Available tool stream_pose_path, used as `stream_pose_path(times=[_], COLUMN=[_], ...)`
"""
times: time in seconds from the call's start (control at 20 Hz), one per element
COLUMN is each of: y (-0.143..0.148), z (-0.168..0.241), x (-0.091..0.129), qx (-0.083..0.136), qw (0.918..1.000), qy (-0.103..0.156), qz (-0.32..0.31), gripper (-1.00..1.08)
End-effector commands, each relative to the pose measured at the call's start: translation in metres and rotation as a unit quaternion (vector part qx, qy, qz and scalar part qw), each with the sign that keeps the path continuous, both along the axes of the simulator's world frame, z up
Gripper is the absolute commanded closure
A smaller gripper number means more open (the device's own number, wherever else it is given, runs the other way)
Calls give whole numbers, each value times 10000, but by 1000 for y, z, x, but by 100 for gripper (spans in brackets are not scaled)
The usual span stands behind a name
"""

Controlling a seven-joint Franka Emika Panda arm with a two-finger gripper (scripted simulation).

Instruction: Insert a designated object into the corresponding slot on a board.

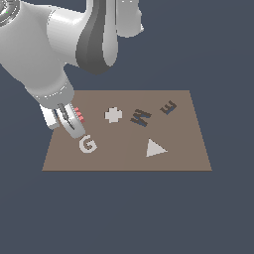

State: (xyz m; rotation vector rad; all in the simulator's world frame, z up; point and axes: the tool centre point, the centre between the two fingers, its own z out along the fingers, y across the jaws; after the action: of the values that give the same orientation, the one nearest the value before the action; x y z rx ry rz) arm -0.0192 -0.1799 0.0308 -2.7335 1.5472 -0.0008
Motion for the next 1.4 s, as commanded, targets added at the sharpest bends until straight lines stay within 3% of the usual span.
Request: stream_pose_path(times=[0.0, 0.5, 0.9, 1.15, 1.35], y=[0, 1, 9, 21, 35], z=[-1, 0, 1, 2, 2], x=[0, 2, 15, 29, 42], qx=[-1, 0, -1, -2, -3], qw=[10000, 10000, 9976, 9901, 9769], qy=[4, -2, -2, -2, -2], qz=[-3, 77, 698, 1402, 2135], gripper=[108, 108, 108, 108, 108])
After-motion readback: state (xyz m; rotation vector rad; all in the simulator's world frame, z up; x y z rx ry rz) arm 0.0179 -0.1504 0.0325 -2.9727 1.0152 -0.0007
